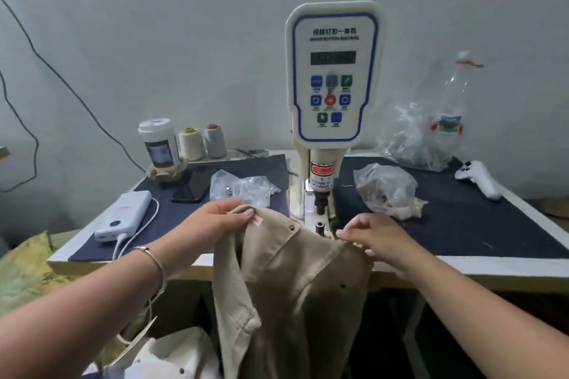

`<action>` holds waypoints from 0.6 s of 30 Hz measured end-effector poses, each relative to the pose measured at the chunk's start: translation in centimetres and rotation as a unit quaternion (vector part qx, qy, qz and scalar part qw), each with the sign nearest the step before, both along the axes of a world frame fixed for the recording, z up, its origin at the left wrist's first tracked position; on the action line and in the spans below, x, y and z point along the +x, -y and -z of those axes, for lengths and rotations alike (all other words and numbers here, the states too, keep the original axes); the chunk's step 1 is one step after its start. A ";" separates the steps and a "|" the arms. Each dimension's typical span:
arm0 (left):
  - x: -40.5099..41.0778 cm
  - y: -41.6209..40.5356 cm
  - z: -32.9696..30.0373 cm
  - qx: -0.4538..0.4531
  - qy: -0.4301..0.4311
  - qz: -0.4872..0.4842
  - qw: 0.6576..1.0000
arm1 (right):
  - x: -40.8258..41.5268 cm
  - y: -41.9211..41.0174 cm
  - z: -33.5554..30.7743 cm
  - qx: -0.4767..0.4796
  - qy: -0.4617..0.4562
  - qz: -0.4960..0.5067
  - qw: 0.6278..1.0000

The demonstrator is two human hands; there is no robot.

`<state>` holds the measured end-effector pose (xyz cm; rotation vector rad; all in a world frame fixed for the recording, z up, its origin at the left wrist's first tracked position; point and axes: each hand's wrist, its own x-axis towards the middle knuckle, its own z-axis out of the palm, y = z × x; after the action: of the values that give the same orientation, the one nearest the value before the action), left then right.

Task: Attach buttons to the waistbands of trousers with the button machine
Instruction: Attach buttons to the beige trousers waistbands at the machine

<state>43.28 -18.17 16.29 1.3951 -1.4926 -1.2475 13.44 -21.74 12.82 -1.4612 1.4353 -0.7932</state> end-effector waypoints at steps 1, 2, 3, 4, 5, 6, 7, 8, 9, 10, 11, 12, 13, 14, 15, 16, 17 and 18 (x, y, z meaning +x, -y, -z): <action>0.1 0.9 0.5 -0.013 0.019 -0.024 0.999 | -0.4 0.5 0.8 -0.006 -0.005 0.010 1.000; 0.3 1.8 1.0 -0.030 0.032 -0.052 0.998 | -1.1 1.0 1.4 -0.025 -0.023 0.036 0.999; 0.4 2.7 1.5 -0.050 0.044 -0.077 0.995 | -2.0 1.7 1.9 -0.059 -0.064 0.075 0.993; 0.6 3.4 2.0 -0.068 0.058 -0.094 0.992 | -3.1 2.4 2.2 -0.105 -0.112 0.119 0.981; 0.8 4.1 2.5 -0.083 0.080 -0.105 0.988 | -4.1 3.1 2.5 -0.157 -0.158 0.157 0.962; 0.8 4.8 3.1 -0.096 0.109 -0.118 0.982 | -5.0 3.8 2.6 -0.204 -0.195 0.181 0.942; 0.8 5.4 3.7 -0.109 0.141 -0.134 0.975 | -5.8 4.5 2.7 -0.236 -0.221 0.189 0.927; 0.8 6.0 4.4 -0.122 0.174 -0.150 0.965 | -6.3 5.3 2.8 -0.252 -0.244 0.185 0.918; 0.6 6.6 5.1 -0.137 0.207 -0.164 0.955 | -6.6 6.2 2.8 -0.254 -0.269 0.171 0.913; 0.4 7.1 5.7 -0.150 0.239 -0.171 0.944 | -6.7 7.2 2.8 -0.241 -0.297 0.151 0.911; 0.2 7.5 6.2 -0.160 0.267 -0.172 0.935 | -6.7 8.1 2.8 -0.217 -0.327 0.131 0.910; 0.0 7.8 6.5 -0.164 0.288 -0.171 0.928 | -6.6 8.9 2.7 -0.187 -0.358 0.114 0.907; -0.1 8.1 6.9 -0.165 0.297 -0.167 0.926 | -6.4 9.5 2.5 -0.157 -0.385 0.100 0.904; -0.1 8.2 7.2 -0.165 0.300 -0.162 0.925 | -6.2 10.0 2.2 -0.132 -0.405 0.089 0.900; 0.0 8.3 7.5 -0.164 0.302 -0.162 0.925 | -6.0 10.4 1.8 -0.112 -0.419 0.082 0.897; 0.0 8.3 7.8 -0.164 0.304 -0.166 0.924 | -5.9 10.8 1.4 -0.094 -0.428 0.078 0.895; 0.0 8.3 8.0 -0.162 0.303 -0.175 0.923 | -5.7 11.1 1.0 -0.073 -0.433 0.075 0.895; 0.0 8.2 8.2 -0.161 0.296 -0.183 0.923 | -5.5 11.4 0.6 -0.046 -0.436 0.071 0.896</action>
<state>43.31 -26.40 8.07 1.8000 -1.6202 -0.3297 7.97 -33.18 12.26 -1.9178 2.2018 -0.2621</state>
